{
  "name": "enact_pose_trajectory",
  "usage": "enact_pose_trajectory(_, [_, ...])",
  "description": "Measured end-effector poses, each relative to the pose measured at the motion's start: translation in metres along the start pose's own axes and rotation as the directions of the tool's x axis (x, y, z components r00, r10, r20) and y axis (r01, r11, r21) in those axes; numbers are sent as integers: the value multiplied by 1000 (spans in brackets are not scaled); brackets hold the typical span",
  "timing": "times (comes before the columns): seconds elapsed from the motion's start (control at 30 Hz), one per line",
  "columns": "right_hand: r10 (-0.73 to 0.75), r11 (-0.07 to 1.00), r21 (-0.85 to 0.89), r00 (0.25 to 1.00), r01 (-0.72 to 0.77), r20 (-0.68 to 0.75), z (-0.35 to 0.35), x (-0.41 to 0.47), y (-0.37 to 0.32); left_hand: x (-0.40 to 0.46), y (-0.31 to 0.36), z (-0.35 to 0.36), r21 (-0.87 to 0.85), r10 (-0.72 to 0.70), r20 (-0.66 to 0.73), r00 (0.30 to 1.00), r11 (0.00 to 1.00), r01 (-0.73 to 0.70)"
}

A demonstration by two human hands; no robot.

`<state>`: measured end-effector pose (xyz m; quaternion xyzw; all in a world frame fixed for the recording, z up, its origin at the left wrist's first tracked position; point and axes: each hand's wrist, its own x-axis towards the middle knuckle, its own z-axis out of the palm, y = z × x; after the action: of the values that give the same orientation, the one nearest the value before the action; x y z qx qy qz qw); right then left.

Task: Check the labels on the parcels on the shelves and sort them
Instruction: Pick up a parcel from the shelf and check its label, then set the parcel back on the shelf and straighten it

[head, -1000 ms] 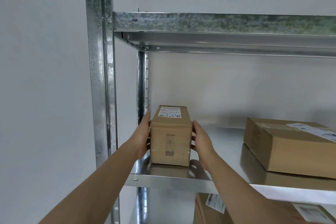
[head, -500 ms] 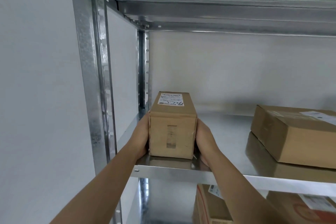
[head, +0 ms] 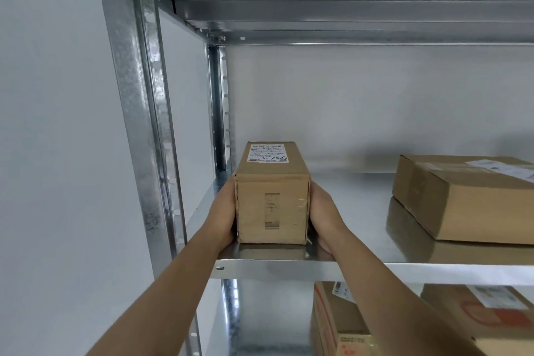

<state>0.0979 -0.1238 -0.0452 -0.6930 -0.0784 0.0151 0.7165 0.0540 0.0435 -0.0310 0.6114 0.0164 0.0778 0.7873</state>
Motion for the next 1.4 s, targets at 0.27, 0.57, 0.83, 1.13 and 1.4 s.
enact_pose_trajectory(0.27, [-249,892,-395,968,222,-18,-23,-21,-42,1,46,-1,139,58,-149,987,990,-37])
enact_pose_trajectory(0.57, [-462,109,-852,785,512,412,-167,-35,-125,-44,98,153,704,466,-46,884,642,-302])
enact_pose_trajectory(0.83, [-489,433,-845,869,314,72,-369,-40,-118,-17,-8,303,650,219,-3,976,742,-164])
enact_pose_trajectory(1.13, [-35,960,-272,929,-71,-368,-449,-35,-59,-11,-69,323,203,-149,-48,988,967,156])
enact_pose_trajectory(1.4, [88,991,117,973,-64,-212,-439,-33,-43,-11,-88,330,38,-204,68,977,979,202])
